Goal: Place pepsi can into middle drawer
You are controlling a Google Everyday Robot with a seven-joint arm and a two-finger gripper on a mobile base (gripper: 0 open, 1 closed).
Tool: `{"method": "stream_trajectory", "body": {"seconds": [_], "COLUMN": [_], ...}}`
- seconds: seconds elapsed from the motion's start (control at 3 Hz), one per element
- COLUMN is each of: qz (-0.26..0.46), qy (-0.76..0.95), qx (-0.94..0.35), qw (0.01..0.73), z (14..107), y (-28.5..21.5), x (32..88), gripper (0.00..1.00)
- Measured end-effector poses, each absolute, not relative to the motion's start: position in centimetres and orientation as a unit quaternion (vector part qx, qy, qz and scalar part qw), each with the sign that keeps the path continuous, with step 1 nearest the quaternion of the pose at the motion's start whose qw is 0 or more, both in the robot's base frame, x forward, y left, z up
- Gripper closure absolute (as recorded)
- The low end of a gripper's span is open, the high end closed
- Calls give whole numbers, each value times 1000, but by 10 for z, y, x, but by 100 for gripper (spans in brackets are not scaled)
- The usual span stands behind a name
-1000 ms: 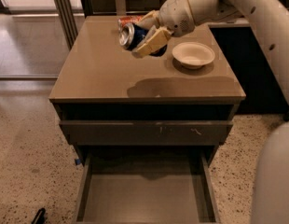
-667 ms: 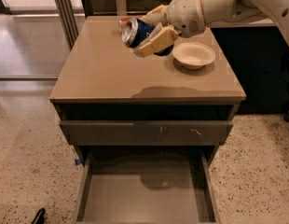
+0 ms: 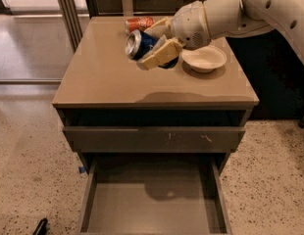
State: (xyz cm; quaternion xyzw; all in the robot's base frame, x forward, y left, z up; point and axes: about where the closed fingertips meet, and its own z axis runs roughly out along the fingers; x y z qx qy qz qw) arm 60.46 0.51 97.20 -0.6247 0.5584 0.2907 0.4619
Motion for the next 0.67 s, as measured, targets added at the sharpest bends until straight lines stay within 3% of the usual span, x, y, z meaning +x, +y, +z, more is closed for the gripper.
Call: {"method": "stream_trajectory", "body": {"seconds": [0.67], "qz": [259], "qy": [571], "qx": [-599], "qw": [498], "z": [966], "y": [6], "x": [574], "gripper": [100]}}
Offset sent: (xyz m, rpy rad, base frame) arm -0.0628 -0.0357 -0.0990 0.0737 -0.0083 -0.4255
